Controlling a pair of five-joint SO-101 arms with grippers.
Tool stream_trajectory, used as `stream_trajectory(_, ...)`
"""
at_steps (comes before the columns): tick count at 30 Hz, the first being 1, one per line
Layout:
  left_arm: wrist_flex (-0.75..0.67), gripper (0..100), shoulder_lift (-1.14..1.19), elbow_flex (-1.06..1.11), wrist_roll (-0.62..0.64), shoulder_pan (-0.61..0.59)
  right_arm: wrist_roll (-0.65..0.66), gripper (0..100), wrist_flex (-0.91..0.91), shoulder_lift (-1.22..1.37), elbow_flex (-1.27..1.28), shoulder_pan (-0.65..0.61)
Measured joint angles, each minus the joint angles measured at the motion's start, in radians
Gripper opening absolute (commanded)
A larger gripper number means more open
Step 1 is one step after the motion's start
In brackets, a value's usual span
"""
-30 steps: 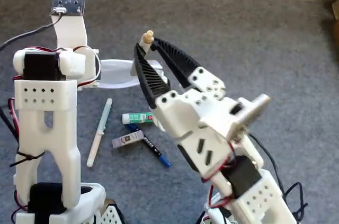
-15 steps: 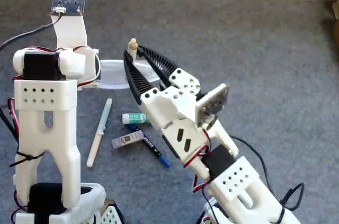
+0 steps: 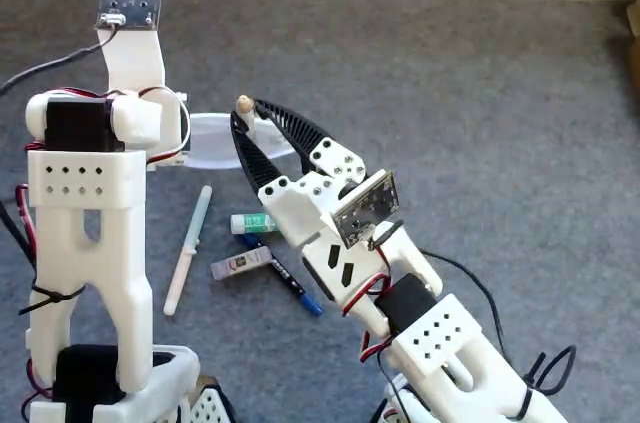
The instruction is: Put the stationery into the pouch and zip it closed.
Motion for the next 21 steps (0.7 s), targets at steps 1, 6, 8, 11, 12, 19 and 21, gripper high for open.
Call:
stream_trajectory(1,0.000,1,0.000,0.000,0.000,0.000,0.000,11.5,0.005,0.000,0.000,0.000)
stream_trajectory(6,0.000,1,0.000,0.000,0.000,0.000,0.000,16.0,0.083,0.000,0.000,-0.002)
stream_trajectory(8,0.000,1,0.000,0.000,0.000,0.000,0.002,16.0,0.103,0.000,0.000,-0.002)
stream_trajectory(11,0.000,1,0.000,0.000,0.000,0.000,0.002,16.0,0.164,0.000,0.000,-0.002)
stream_trajectory(12,-0.003,1,0.000,0.006,0.000,0.000,0.002,16.0,0.199,-0.002,0.000,-0.002)
stream_trajectory(19,-0.044,1,-0.005,0.055,0.000,0.000,0.002,15.9,0.476,-0.167,-0.021,0.000)
stream_trajectory(21,-0.048,1,-0.005,0.055,0.000,0.000,0.002,15.9,0.554,-0.190,-0.054,0.000)
